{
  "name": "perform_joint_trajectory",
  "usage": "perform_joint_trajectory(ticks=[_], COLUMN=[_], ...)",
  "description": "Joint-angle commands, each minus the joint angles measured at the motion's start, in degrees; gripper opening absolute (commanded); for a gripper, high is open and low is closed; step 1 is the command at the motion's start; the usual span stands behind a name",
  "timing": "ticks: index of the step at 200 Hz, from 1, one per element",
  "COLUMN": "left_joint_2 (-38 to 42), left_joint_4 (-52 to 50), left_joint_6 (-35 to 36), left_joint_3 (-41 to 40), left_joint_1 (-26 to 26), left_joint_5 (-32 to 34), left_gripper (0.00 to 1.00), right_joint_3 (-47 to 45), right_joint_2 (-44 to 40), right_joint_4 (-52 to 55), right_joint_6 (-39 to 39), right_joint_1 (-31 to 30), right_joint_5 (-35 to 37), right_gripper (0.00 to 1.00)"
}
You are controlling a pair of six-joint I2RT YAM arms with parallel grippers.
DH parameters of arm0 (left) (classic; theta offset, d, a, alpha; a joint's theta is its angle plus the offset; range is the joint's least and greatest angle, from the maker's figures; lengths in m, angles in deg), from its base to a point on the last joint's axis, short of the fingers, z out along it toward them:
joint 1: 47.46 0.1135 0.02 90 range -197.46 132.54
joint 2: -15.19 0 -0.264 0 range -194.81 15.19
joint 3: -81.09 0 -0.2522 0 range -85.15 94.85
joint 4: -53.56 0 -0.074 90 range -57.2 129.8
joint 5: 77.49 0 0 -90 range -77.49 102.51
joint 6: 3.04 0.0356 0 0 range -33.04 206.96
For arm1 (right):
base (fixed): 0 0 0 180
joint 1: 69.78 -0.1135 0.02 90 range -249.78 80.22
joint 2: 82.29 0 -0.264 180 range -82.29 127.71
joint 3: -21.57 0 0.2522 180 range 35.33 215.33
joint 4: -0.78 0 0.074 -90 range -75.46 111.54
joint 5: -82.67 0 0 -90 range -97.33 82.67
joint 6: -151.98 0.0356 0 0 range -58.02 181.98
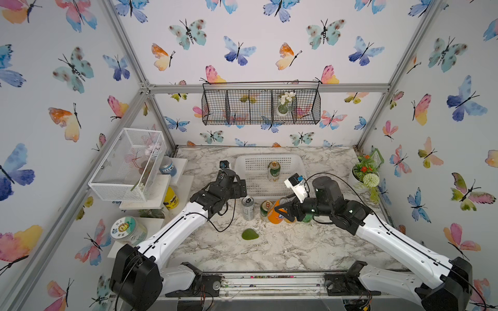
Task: Take out the drinks from the basket
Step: Place the drink at the center of the board.
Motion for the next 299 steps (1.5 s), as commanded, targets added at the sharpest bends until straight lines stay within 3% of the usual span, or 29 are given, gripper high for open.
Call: perform_joint_trajectory(ticks=[1,57,114,227,299], left_joint_2=[0.0,-0.3,-0.7,-0.8,-0.9], left_joint_4=[-0.4,-0.4,-0.4,-0.4,-0.5], left_joint_6=[-0.1,-0.1,-0.1,-0.1,-0.1], left_joint_3=[0.8,0.8,1.1,1.1,1.1], left_joint_1=[0.5,0.5,0.6,0.9,0.9], left_joint_5=[-1.9,-2.2,-2.3,-2.7,-3.0], left_gripper=[0.99,0.99,0.99,0.99,0.99], right_joint_3=[-2.2,-7.8,-10.8,-12.7,-13.5], right_joint_2=[-4.3,-0.3,3.7,7.3,6.3], right_joint_4=[-2.0,-2.5,-5.4,-8.2,-8.7], right_joint_6=[-0.5,2.1,3.3,5.8,7.0], right_joint_1=[-0.7,-6.9,-9.8,-10.0,-10.0], right_joint_5=[4.7,17.5,24.7,21.1,22.0], right_gripper=[0.57,0.54,0.56,0.61,0.84])
